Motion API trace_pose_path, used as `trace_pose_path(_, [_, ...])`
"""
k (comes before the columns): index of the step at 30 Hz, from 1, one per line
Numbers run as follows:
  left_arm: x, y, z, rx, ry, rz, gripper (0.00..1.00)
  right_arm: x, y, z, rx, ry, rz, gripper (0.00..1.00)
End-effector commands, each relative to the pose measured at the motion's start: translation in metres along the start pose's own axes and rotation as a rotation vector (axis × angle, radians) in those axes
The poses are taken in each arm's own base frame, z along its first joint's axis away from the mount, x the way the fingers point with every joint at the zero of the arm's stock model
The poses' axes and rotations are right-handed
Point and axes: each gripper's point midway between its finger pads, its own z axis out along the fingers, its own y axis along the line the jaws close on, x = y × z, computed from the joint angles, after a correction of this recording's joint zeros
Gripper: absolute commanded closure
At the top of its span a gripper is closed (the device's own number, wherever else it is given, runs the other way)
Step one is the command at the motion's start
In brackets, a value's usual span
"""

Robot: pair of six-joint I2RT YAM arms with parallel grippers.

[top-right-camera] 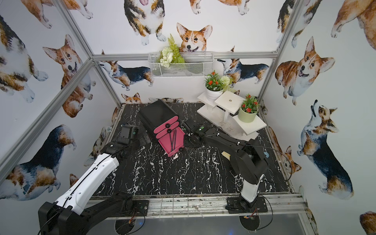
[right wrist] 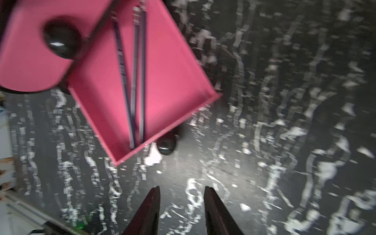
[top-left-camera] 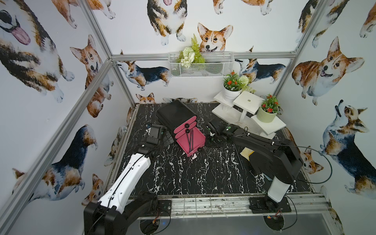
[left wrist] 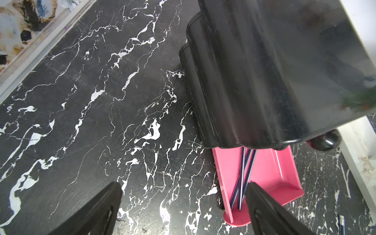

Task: Please place the pencils in the drawer according to their color
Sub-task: Adjust the pencil in the drawer, then pick up the pencil from the center of the board.

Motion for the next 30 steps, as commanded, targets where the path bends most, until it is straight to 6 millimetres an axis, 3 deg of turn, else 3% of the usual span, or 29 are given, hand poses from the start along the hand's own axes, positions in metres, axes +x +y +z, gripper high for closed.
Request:
trace_pose_path(1, [-0.006, -0.004, 0.000, 0.014, -0.025, -0.015, 0.00, 0.032, -0.072, -0.004, 0.171, 0.092, 0.003, 0.61])
trace_pose_path(5, [-0.009, -0.003, -0.001, 0.008, -0.032, -0.017, 0.00, 0.056, -0.122, -0.009, 0.248, 0.122, 0.050, 0.60])
trace_pose_path(12, [-0.009, -0.002, 0.001, -0.004, -0.028, -0.016, 0.00, 0.071, -0.158, 0.003, 0.272, 0.178, 0.102, 0.60])
trace_pose_path(16, [-0.008, -0.001, 0.002, -0.006, -0.025, -0.019, 0.00, 0.070, -0.169, 0.010, 0.301, 0.195, 0.099, 0.60])
trace_pose_path(24, [-0.008, -0.001, 0.002, -0.006, -0.023, -0.021, 0.00, 0.065, -0.165, 0.029, 0.259, 0.222, 0.096, 0.69])
trace_pose_path(30, [-0.008, -0.001, 0.002, -0.006, -0.023, -0.021, 0.00, 0.075, -0.162, 0.043, 0.209, 0.271, 0.138, 0.81])
